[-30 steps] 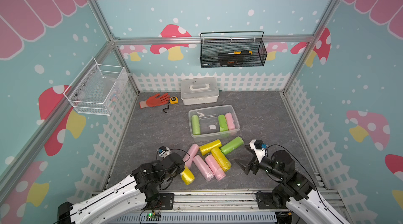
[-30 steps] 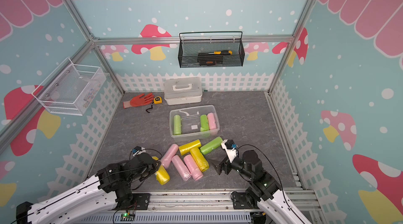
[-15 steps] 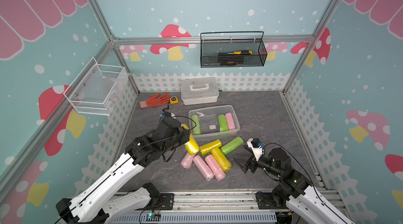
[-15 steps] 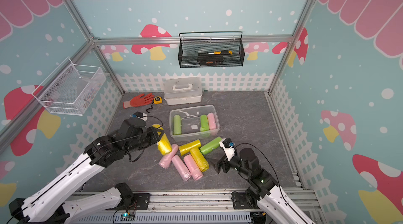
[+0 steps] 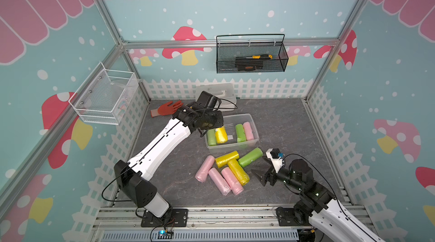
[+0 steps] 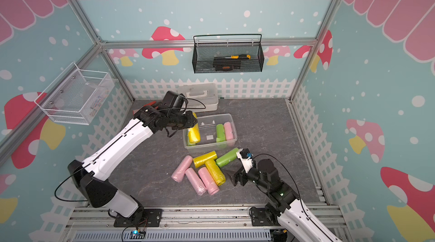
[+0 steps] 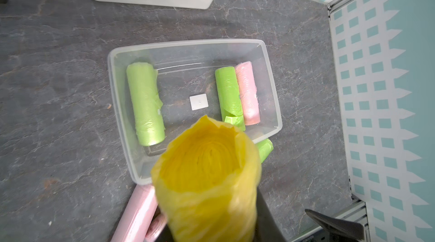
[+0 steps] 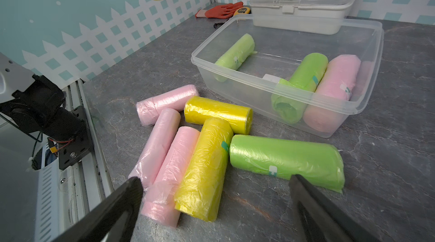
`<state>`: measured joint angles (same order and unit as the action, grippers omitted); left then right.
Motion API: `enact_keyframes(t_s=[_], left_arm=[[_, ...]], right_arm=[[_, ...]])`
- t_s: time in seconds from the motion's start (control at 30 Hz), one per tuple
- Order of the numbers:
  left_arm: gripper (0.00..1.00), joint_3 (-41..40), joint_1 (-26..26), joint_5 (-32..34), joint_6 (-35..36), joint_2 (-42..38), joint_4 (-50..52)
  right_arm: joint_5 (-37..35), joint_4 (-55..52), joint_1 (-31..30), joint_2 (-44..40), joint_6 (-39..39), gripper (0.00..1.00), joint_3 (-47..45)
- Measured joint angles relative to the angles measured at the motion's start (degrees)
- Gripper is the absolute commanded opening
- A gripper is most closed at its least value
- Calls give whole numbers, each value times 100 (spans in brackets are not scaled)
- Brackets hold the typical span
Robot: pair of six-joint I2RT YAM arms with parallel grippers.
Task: Put the roll of trash bags into the storage box
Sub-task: Place the roll of trash bags in the storage box.
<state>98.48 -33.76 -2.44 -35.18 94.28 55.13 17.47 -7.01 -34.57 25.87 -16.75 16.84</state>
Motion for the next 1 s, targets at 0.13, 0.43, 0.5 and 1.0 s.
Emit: enact_keyframes(t_s=[0.13,0.43,0.5,1.0], left_arm=[[0,391,0,-83,197,728,111],[0,1139,140,-378,459,2052,284],[0,1268,223,-472,490,2280,295],[0,1449,651,-726,627,3244,341]], right_arm=[[-7,17,0,0,0,98,0],[-4,87,0,68,0,99,0],[-4,98,0,68,0,99,0],[15,208,0,442,0,98,0]])
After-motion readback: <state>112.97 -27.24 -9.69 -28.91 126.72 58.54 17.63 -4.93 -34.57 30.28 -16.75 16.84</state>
